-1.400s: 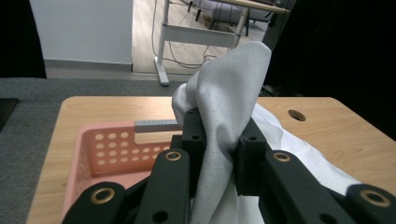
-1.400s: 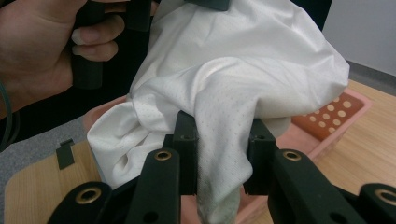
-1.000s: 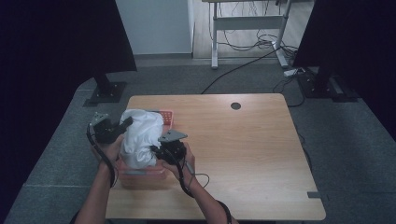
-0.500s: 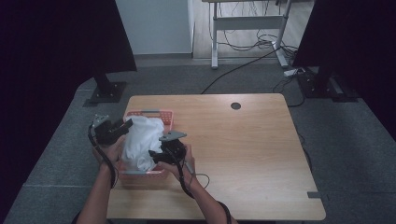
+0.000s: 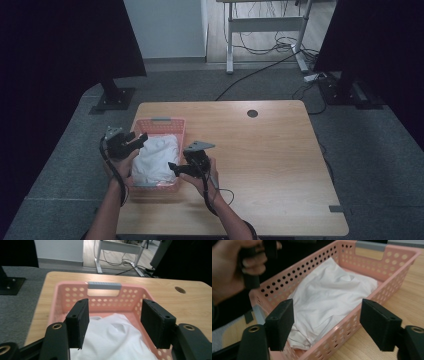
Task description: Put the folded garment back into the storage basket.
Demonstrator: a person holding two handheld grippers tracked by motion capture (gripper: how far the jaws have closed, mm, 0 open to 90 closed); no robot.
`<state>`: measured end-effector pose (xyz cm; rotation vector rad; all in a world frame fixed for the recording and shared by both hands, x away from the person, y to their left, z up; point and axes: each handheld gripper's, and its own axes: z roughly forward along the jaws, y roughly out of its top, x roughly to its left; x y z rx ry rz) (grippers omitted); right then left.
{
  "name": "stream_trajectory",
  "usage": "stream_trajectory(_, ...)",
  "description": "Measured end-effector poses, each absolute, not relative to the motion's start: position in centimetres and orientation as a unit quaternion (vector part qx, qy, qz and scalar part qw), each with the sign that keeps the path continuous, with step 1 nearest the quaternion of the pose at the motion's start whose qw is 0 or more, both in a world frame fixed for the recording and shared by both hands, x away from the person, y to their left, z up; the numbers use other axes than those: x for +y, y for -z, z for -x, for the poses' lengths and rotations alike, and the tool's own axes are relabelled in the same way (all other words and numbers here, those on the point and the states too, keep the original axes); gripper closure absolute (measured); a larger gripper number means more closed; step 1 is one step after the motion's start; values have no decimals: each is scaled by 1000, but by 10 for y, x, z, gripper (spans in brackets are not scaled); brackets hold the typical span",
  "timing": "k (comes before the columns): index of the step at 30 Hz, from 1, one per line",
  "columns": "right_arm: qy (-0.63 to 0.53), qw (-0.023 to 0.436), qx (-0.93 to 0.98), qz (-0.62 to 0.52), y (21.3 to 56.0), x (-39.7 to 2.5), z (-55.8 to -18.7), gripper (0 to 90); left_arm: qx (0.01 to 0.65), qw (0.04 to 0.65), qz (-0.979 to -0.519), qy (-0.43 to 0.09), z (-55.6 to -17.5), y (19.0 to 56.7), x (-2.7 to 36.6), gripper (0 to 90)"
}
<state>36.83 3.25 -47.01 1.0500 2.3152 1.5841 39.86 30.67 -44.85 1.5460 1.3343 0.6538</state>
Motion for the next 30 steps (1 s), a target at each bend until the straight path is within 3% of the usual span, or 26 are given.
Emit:
stream_trajectory(12,-542,77,762,-345,465,-13,-352,293,464,495,-696,-236,-363,462,260,376)
stream_trajectory(30,-535,108,749,-377,479,-129,-304,291,362,492,-766,-201,-316,469,164,375)
